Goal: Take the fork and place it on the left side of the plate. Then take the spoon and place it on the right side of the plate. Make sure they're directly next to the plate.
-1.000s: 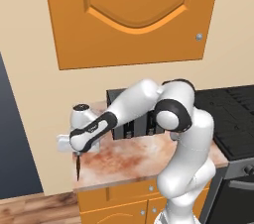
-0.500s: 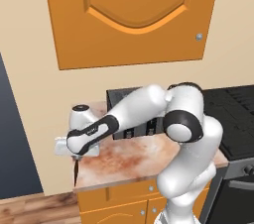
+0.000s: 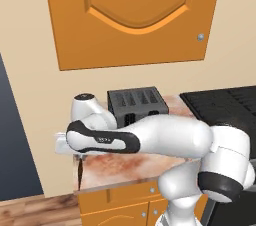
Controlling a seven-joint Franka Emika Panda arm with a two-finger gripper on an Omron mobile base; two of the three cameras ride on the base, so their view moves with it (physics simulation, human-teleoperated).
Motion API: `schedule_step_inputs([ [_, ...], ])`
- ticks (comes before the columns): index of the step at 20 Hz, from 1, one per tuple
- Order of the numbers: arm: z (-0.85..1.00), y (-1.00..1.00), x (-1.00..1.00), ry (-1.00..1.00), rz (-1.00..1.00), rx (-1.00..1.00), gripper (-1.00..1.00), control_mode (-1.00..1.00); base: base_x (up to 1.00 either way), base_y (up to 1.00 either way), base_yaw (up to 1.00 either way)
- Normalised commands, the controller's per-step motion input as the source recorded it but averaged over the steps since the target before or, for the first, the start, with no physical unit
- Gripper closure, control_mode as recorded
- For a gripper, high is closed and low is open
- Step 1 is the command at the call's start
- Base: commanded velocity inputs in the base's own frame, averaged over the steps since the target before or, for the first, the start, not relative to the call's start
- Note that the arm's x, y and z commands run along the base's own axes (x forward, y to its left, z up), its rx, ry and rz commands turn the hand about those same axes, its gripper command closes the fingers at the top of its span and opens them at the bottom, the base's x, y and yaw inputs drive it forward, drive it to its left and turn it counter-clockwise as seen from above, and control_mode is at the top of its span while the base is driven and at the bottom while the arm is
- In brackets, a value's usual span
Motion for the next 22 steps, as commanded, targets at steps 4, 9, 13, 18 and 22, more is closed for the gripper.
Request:
schedule_step_inputs([
  [4, 0.50, -0.77, -0.66, -0.05, 0.00, 0.00, 1.00, -1.00, 0.00, 0.00, 0.00],
  [9, 0.35, -0.98, -0.37, -0.09, 0.00, -0.03, 1.00, -1.00, 0.00, 0.00, 0.00],
  [13, 0.38, -0.97, -0.05, -0.10, 0.00, -0.05, 1.00, -1.00, 0.00, 0.00, 0.00],
  [18, 0.44, -0.58, 0.00, -0.09, 0.00, -0.08, 1.00, -1.00, 0.00, 0.00, 0.00],
  [22, 0.45, -0.33, 0.08, -0.01, 0.00, -0.04, 1.00, -1.00, 0.00, 0.00, 0.00],
])
